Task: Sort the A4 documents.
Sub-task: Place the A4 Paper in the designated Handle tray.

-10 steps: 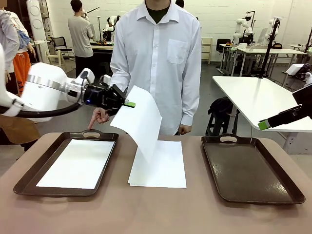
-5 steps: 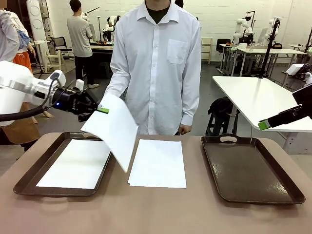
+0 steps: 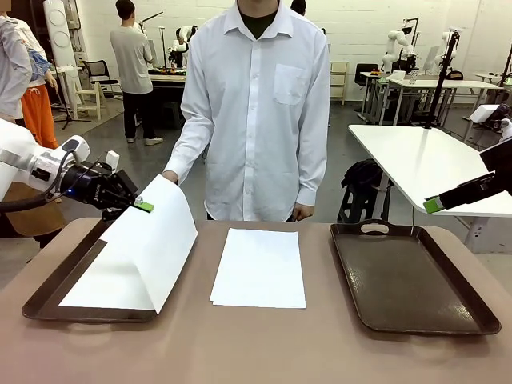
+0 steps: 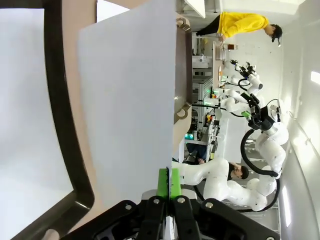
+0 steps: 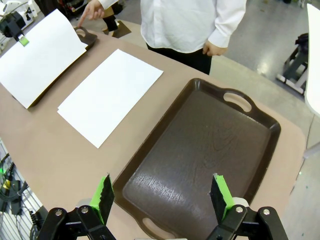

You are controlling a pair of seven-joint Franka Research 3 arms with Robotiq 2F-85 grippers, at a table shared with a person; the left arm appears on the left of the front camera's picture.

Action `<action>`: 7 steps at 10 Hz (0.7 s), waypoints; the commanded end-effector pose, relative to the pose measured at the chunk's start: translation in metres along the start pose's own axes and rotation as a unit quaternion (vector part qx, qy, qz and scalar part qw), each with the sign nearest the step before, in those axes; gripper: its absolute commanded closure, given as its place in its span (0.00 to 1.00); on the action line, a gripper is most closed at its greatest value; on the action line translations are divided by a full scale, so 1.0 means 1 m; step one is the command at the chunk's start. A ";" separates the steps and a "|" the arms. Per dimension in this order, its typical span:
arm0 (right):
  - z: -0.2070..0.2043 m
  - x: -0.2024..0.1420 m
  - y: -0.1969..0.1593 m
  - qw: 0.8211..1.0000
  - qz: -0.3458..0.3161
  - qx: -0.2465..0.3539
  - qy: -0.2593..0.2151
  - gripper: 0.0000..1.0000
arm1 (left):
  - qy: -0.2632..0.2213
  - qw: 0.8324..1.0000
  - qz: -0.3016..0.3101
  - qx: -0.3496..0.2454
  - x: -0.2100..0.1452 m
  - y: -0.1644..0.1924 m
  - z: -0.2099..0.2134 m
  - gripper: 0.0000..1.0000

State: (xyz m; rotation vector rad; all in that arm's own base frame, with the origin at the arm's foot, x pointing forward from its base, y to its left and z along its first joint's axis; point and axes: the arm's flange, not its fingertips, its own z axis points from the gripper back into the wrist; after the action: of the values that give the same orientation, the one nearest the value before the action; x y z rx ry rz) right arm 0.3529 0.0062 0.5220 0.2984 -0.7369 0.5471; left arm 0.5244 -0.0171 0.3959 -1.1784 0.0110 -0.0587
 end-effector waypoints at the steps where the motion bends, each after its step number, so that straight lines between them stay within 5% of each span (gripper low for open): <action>1: -0.002 0.000 0.000 1.000 -0.002 0.006 -0.001 0.00 | -0.003 1.000 -0.025 -0.005 0.003 0.010 0.021 0.99; 3: -0.002 0.000 0.000 1.000 -0.002 0.006 -0.001 0.00 | -0.031 0.999 -0.001 0.033 0.005 0.028 0.033 0.99; 7: -0.002 0.000 0.000 1.000 -0.002 0.006 -0.001 0.00 | -0.005 0.995 0.026 0.098 0.014 0.036 0.045 0.99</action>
State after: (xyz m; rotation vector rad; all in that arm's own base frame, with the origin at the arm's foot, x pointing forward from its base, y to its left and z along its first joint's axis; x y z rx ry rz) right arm 0.3529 0.0062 0.5220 0.2984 -0.7370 0.5471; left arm 0.5328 0.0378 0.3743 -1.0198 -0.0056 -0.0021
